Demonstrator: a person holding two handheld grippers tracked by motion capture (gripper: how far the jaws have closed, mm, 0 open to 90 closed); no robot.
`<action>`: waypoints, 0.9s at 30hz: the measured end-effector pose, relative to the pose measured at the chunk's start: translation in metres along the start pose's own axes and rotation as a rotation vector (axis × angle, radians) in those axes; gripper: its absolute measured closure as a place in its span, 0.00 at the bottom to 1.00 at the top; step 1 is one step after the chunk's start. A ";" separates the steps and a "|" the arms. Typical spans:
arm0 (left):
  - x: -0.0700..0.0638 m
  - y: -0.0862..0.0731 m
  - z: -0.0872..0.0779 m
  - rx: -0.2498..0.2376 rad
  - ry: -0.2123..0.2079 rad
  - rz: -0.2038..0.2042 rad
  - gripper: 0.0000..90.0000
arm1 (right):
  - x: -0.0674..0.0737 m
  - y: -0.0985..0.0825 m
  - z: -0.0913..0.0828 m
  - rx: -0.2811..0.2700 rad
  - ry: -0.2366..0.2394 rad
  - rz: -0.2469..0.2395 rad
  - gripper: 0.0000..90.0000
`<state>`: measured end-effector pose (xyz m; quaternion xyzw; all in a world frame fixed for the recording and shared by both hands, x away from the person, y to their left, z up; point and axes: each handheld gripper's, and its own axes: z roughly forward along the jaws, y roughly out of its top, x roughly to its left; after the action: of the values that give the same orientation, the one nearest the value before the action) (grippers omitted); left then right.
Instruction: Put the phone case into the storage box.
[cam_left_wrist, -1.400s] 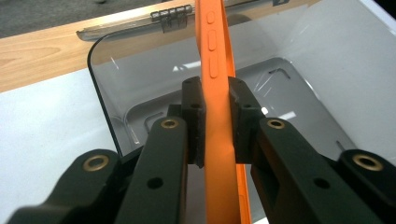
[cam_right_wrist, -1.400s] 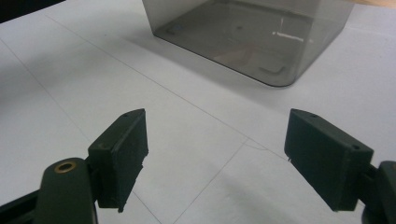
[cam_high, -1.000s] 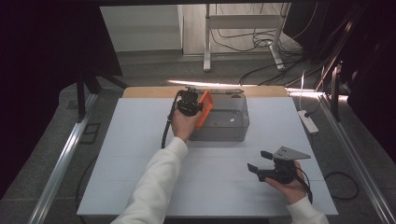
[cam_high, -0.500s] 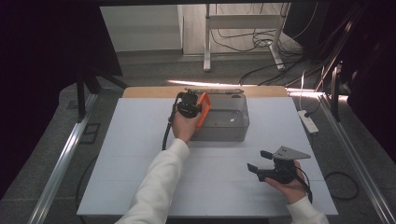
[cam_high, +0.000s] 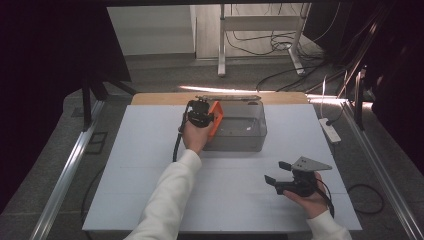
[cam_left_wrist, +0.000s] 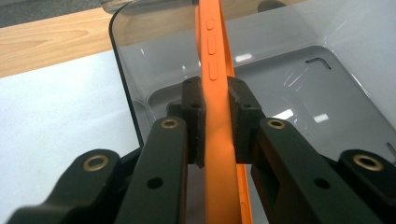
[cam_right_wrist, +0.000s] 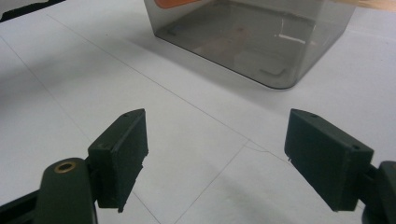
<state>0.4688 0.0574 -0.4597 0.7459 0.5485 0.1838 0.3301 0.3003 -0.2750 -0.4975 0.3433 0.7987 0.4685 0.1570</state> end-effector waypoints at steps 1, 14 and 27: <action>0.000 0.000 0.000 0.000 0.000 -0.001 0.88 | 0.000 0.000 0.000 0.000 0.000 0.000 0.24; 0.000 -0.002 0.003 -0.003 0.014 -0.007 0.88 | 0.000 0.000 0.000 -0.002 0.002 0.002 0.24; -0.002 -0.002 0.003 -0.008 0.036 -0.014 0.88 | 0.000 0.001 -0.001 -0.007 0.004 0.002 0.24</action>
<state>0.4684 0.0548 -0.4633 0.7371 0.5589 0.1971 0.3247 0.3005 -0.2755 -0.4961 0.3428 0.7969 0.4722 0.1563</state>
